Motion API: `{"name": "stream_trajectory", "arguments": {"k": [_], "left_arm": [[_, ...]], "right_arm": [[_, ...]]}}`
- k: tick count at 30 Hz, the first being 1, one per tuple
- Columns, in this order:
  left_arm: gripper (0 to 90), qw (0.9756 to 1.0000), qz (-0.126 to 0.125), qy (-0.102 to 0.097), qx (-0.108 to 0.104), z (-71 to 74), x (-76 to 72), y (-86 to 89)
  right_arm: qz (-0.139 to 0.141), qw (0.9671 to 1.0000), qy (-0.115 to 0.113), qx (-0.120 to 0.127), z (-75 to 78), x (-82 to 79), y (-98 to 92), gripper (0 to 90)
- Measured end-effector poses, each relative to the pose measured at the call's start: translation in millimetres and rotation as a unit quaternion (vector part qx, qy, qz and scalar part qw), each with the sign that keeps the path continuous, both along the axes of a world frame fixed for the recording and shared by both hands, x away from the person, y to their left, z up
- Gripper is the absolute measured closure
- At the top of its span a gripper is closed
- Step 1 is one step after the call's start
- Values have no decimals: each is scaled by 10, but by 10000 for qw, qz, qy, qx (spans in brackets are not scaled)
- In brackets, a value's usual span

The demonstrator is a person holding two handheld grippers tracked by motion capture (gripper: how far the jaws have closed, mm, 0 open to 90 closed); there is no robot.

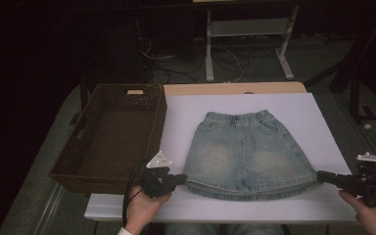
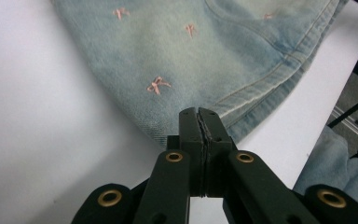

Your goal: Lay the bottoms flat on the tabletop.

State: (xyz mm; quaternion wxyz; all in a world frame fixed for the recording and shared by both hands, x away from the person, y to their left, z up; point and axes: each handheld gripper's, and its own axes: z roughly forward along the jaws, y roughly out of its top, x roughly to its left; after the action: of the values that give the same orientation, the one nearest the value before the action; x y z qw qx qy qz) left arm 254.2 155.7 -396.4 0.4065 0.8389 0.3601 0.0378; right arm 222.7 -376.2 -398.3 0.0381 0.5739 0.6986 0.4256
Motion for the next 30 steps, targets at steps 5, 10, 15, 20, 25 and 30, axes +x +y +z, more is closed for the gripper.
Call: {"name": "stream_trajectory", "arguments": {"k": [5, 10, 15, 20, 25, 30], "left_arm": [[888, 9999, -22, 146, 44, -51, 8, -1], [887, 9998, -56, 194, 50, -67, 8, -7], [893, 9995, -95, 306, 61, -101, 22, -3], [864, 9987, -121, 488, 51, -160, 40, -10], [755, 9991, -142, 411, -29, -141, 39, -24], [578, 9991, -213, 334, -155, -122, 55, -58]], "right_arm": [[19, 9999, 110, 6, -68, 2, -17, 837], [34, 9999, 129, 21, -85, 3, -20, 836], [48, 9997, 221, 34, -122, 11, -28, 833], [68, 9988, 486, 49, -221, 40, -28, 806], [152, 9991, 389, -44, -227, 18, -16, 636], [200, 9997, 158, -34, -167, 14, 15, 487]]}}
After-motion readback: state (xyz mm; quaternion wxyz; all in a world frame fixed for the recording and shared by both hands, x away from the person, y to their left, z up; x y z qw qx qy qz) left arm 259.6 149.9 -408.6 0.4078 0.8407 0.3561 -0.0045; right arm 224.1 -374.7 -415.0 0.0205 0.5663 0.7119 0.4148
